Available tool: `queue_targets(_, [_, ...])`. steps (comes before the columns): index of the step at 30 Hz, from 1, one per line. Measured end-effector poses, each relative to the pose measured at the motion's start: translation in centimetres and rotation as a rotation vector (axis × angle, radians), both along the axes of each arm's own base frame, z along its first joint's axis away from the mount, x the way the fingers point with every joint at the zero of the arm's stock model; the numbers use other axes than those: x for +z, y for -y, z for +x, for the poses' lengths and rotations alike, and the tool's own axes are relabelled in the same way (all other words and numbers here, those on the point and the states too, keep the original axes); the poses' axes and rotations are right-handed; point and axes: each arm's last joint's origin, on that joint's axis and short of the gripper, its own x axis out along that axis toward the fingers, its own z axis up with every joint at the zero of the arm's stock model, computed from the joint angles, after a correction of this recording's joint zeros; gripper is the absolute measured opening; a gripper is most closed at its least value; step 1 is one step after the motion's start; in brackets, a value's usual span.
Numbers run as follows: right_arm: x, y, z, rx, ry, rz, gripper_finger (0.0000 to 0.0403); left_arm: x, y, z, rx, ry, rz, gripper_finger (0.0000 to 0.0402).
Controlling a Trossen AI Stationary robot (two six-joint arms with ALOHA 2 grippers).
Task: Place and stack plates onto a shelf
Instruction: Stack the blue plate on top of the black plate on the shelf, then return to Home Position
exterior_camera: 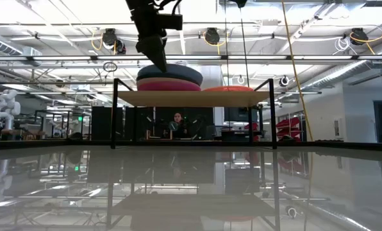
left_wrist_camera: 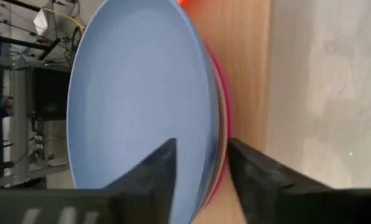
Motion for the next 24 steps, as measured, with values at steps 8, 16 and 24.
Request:
queue_targets(8, [0.8, -0.2, -1.2, 0.006, 0.015, -0.034, 0.0180, 3.1, 2.0, -1.9, 0.057, 0.008, 0.084, 0.0237])
queue_targets(16, [4.0, -1.5, -7.5, 0.008, 0.130, -0.078, 0.0180, 11.9, 5.2, -10.6, -0.055, 0.571, -0.152, 0.0189])
queue_targets(24, [-3.6, -2.6, -11.1, 0.021, 0.227, -0.027, 0.0180, 6.9, 6.9, -18.1, -0.194, 0.909, -0.252, 0.0085])
